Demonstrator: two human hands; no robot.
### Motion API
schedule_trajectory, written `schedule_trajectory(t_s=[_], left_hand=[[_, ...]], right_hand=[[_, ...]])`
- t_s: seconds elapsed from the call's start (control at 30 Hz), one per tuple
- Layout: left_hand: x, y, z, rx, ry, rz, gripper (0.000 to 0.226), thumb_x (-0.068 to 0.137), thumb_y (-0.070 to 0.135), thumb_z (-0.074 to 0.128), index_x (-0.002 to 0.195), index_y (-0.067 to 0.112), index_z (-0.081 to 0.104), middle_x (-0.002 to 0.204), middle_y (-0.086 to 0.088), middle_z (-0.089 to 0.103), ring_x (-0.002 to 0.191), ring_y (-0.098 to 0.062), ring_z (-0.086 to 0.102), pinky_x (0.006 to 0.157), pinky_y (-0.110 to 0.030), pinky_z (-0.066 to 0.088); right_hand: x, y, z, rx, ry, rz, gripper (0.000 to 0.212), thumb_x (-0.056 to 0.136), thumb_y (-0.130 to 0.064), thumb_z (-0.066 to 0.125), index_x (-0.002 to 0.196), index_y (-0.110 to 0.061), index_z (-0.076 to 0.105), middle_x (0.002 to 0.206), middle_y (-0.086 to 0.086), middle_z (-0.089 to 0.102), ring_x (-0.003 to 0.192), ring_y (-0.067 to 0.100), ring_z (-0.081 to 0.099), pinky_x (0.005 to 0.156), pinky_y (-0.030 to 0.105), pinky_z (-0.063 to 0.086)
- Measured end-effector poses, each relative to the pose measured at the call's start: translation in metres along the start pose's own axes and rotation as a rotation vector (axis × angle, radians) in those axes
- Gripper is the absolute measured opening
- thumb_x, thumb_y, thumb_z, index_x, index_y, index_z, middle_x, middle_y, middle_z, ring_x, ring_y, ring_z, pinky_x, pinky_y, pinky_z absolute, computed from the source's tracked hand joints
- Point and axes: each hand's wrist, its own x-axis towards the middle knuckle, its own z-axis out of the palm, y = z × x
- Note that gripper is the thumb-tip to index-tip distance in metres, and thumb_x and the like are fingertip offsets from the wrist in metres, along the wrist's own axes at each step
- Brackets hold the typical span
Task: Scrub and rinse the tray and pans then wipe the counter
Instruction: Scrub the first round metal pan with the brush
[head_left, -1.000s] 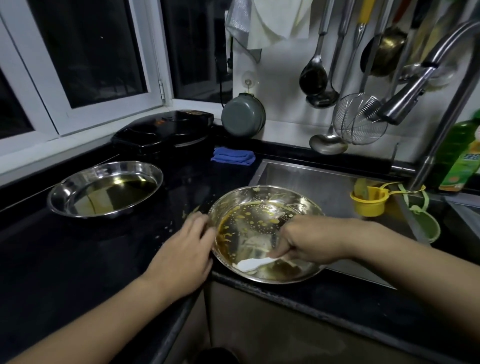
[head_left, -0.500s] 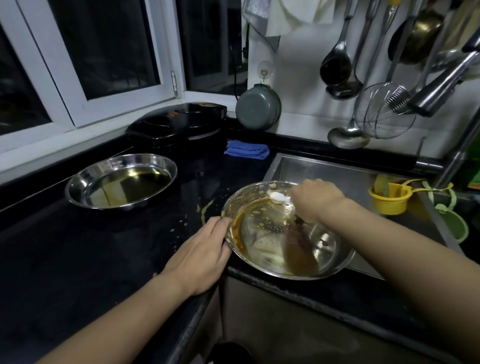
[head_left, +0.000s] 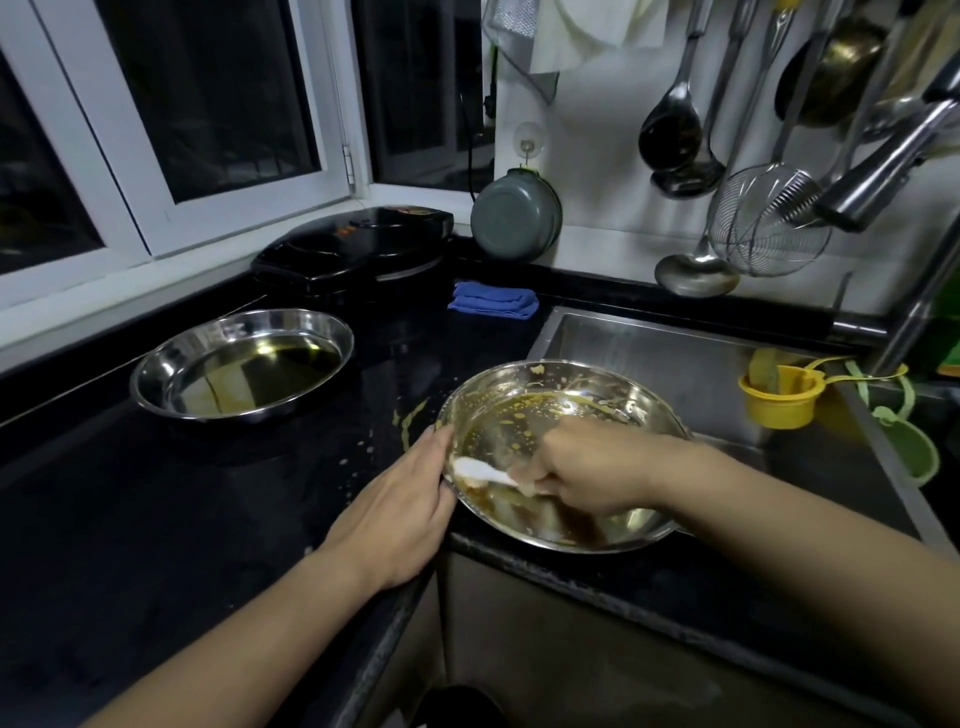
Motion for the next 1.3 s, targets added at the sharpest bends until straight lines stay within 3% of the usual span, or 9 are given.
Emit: schedule_trajectory(t_s=[0.13, 0.23, 0.37, 0.63, 0.73, 0.8, 1.0, 1.17, 1.3], left_hand=[[-0.001, 0.002, 0.0, -0.005, 0.015, -0.003, 0.06, 0.108, 0.031, 0.031, 0.162, 0.039, 0.006, 0.168, 0.019, 0.016, 0.151, 0.004, 0.017, 0.125, -0.023, 0.017], [-0.001, 0.004, -0.001, -0.003, 0.023, -0.009, 0.06, 0.108, 0.029, 0.032, 0.161, 0.041, 0.006, 0.166, 0.022, 0.017, 0.149, 0.007, 0.017, 0.123, -0.017, 0.014], [-0.002, 0.01, -0.004, -0.046, 0.033, -0.002, 0.059, 0.108, 0.028, 0.034, 0.157, 0.048, 0.01, 0.152, 0.037, 0.02, 0.133, 0.02, 0.022, 0.106, 0.003, 0.01], [-0.002, 0.008, -0.003, -0.015, 0.042, -0.026, 0.058, 0.107, 0.032, 0.037, 0.158, 0.044, 0.011, 0.161, 0.026, 0.024, 0.142, 0.007, 0.028, 0.113, -0.009, 0.016], [-0.001, 0.008, -0.002, -0.019, 0.052, -0.02, 0.051, 0.107, 0.031, 0.039, 0.153, 0.043, 0.021, 0.149, 0.03, 0.032, 0.132, 0.01, 0.034, 0.105, -0.006, 0.02], [-0.001, 0.008, -0.002, -0.016, 0.057, -0.017, 0.048, 0.107, 0.031, 0.04, 0.151, 0.04, 0.024, 0.151, 0.026, 0.035, 0.133, 0.006, 0.039, 0.106, -0.009, 0.025], [0.003, -0.003, 0.006, -0.01, 0.073, 0.011, 0.055, 0.106, 0.031, 0.04, 0.155, 0.041, 0.02, 0.159, 0.021, 0.031, 0.144, 0.001, 0.035, 0.121, -0.03, 0.032], [0.005, -0.011, 0.014, 0.003, 0.061, -0.017, 0.058, 0.106, 0.033, 0.038, 0.159, 0.038, 0.014, 0.165, 0.016, 0.026, 0.151, 0.0, 0.023, 0.124, -0.033, 0.027], [0.004, -0.007, 0.01, -0.007, 0.067, -0.009, 0.056, 0.106, 0.033, 0.04, 0.158, 0.039, 0.017, 0.163, 0.019, 0.029, 0.15, 0.001, 0.025, 0.123, -0.032, 0.028]], right_hand=[[-0.031, 0.015, -0.011, -0.003, -0.165, -0.055, 0.027, 0.103, -0.026, 0.053, 0.121, -0.032, 0.071, 0.084, -0.012, 0.067, 0.068, 0.006, 0.044, 0.066, 0.017, 0.037], [-0.045, 0.033, -0.03, -0.046, -0.205, 0.017, 0.038, 0.097, -0.014, 0.057, 0.122, -0.04, 0.07, 0.087, -0.015, 0.071, 0.072, 0.006, 0.05, 0.066, 0.021, 0.038], [-0.038, 0.056, -0.031, -0.102, -0.024, 0.255, 0.027, 0.094, -0.017, 0.052, 0.107, -0.03, 0.072, 0.09, -0.002, 0.07, 0.084, 0.022, 0.062, 0.07, 0.037, 0.051], [-0.005, 0.054, -0.015, -0.137, 0.217, 0.678, 0.029, 0.09, -0.006, 0.047, 0.107, -0.015, 0.069, 0.098, 0.009, 0.062, 0.084, 0.032, 0.056, 0.07, 0.038, 0.047], [0.007, 0.04, -0.008, -0.096, 0.189, 0.59, 0.017, 0.092, -0.007, 0.049, 0.097, -0.013, 0.064, 0.105, 0.01, 0.066, 0.088, 0.029, 0.062, 0.071, 0.037, 0.048], [0.014, 0.033, -0.004, 0.021, 0.136, 0.438, 0.026, 0.097, -0.009, 0.049, 0.109, -0.019, 0.07, 0.105, 0.0, 0.068, 0.08, 0.021, 0.061, 0.073, 0.036, 0.052], [-0.011, 0.012, -0.004, 0.093, -0.095, -0.001, 0.027, 0.104, -0.03, 0.053, 0.124, -0.037, 0.069, 0.07, -0.023, 0.051, 0.065, 0.001, 0.046, 0.064, 0.016, 0.037], [-0.032, 0.043, -0.004, 0.109, -0.238, 0.122, 0.032, 0.101, -0.019, 0.059, 0.116, -0.044, 0.071, 0.068, -0.036, 0.057, 0.073, 0.0, 0.054, 0.078, 0.025, 0.049], [-0.024, 0.057, -0.006, 0.072, -0.094, 0.23, 0.02, 0.103, -0.033, 0.056, 0.108, -0.04, 0.075, 0.071, -0.027, 0.062, 0.067, 0.008, 0.05, 0.064, 0.023, 0.042]])
